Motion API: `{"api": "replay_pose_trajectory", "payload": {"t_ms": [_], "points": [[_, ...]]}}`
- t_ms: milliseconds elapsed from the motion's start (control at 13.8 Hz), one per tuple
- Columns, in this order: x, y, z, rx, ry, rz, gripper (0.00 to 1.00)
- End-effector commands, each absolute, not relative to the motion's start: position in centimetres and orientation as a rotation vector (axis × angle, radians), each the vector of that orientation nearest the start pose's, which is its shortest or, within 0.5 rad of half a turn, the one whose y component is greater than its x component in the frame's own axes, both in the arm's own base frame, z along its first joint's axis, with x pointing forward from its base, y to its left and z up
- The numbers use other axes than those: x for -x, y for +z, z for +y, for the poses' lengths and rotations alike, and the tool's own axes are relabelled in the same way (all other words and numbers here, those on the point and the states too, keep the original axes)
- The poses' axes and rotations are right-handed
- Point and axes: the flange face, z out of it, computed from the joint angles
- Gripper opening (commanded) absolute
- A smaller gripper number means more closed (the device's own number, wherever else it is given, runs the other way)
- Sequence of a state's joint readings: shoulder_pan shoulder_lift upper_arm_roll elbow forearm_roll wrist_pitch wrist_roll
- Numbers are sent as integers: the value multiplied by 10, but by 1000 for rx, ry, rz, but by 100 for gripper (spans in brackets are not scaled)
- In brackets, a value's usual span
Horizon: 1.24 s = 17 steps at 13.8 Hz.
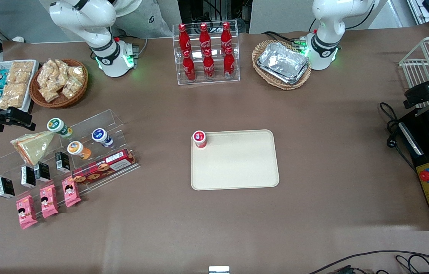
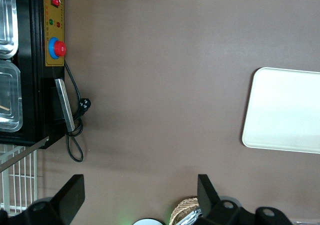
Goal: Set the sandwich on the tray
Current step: 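Move the open right gripper down over the wrapped sandwich wedge on the display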
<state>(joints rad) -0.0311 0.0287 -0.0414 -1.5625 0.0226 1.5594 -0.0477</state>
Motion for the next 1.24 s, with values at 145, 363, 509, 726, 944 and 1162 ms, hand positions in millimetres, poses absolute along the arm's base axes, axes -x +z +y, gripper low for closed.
{"api": "replay_pose_trajectory", "payload": {"t_ms": [145, 363, 509, 726, 944, 1162], "points": [[-561, 615, -31, 3119, 56, 26, 100], [-563, 615, -31, 3131, 40, 19, 100], [-562, 613, -32, 3132, 64, 7, 100], [-563, 613, -38, 3234, 67, -2, 100], [-563, 611, -49, 3226, 77, 45, 100], [-560, 607, -80, 3220, 92, 150, 100]]}}
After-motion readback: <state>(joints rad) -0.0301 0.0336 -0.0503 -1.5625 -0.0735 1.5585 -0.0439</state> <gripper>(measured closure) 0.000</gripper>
